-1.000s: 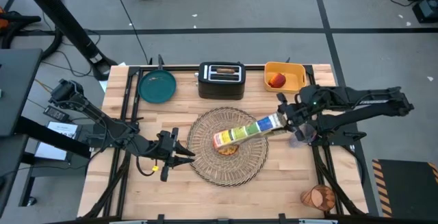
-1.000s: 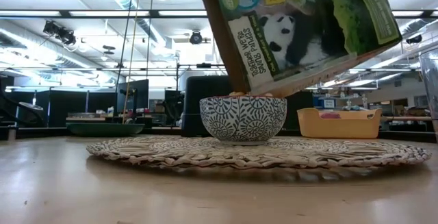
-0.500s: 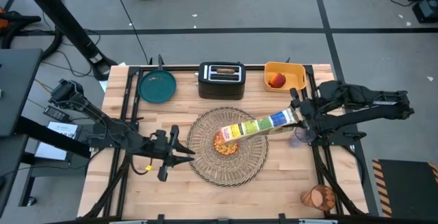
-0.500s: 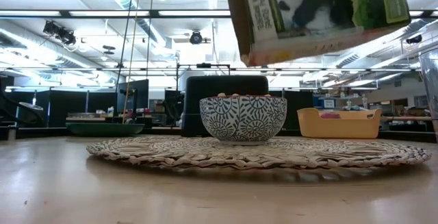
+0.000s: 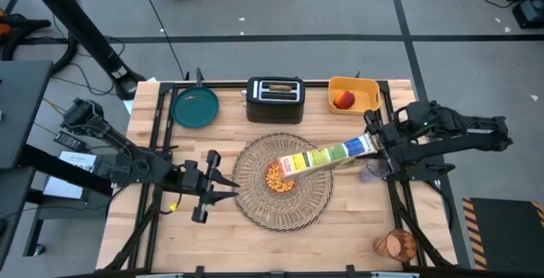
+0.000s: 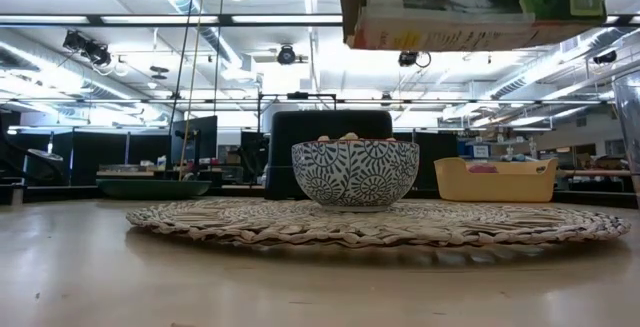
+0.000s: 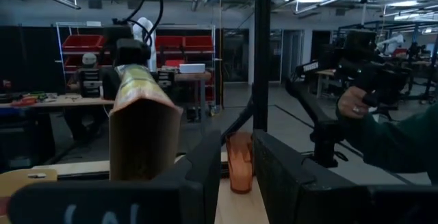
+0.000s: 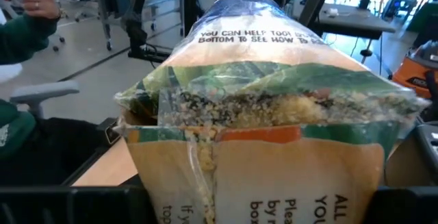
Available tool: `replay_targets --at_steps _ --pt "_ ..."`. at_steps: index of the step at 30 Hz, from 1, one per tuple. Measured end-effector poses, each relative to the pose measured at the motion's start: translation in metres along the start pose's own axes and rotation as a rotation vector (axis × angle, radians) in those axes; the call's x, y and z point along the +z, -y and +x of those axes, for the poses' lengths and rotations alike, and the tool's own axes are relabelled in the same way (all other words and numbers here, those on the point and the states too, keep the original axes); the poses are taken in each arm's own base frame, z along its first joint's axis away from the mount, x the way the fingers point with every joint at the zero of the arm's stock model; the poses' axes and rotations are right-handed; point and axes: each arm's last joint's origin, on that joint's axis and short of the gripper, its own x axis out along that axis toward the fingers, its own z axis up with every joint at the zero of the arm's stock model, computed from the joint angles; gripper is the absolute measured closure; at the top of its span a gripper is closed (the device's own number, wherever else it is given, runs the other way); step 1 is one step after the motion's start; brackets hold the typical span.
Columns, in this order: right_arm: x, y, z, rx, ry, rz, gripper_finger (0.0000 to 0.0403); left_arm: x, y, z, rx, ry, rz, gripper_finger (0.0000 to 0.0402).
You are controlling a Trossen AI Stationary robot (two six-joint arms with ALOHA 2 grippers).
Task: Arrange a breakfast setting
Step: Pour the cereal from the yellow cereal box into the red bowl
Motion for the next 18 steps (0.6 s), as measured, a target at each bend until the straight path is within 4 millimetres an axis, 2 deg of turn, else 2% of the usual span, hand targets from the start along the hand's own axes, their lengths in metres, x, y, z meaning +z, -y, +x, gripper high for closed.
replay_targets --at_steps 10,18 --pt "0.004 -0.003 -0.014 -0.035 0.078 -0.023 0.0232 0.004 -0.001 -0.001 0.003 0.028 0.033 0.0308" --pt "-0.007 -0.003 -0.011 -0.064 0.235 -0.049 0.0232 0.004 0.000 -0.001 0.002 0.027 0.038 0.0308"
